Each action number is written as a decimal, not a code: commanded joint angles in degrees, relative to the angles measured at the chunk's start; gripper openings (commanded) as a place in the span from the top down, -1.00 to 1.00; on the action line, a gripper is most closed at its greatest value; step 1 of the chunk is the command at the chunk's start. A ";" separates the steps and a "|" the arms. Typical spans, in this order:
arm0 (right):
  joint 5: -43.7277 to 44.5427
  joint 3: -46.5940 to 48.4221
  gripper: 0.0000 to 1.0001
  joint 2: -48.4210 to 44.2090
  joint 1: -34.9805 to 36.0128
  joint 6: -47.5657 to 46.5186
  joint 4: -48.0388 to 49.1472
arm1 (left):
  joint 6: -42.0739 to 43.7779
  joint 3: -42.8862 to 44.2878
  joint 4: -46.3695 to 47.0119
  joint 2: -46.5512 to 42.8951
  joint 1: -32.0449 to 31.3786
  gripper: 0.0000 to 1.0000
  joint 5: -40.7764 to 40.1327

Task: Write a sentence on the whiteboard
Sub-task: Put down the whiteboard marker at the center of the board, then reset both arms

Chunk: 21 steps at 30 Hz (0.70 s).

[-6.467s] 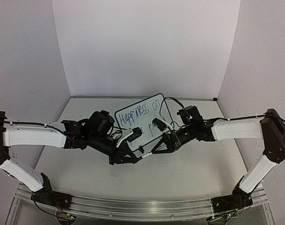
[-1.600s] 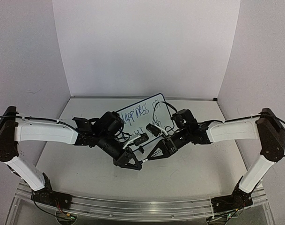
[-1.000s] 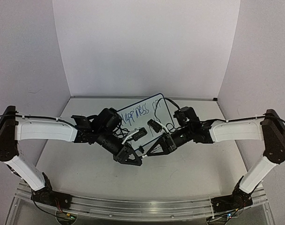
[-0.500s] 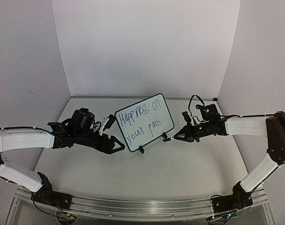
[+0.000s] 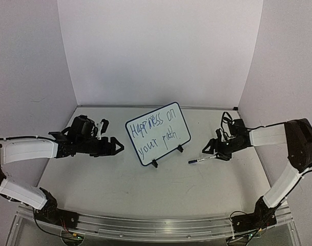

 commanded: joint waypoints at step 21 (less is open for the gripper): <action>17.05 -7.94 -0.96 -19.66 -14.52 -12.32 21.71 | 19.71 -2.56 25.28 5.78 25.77 -0.79 -27.96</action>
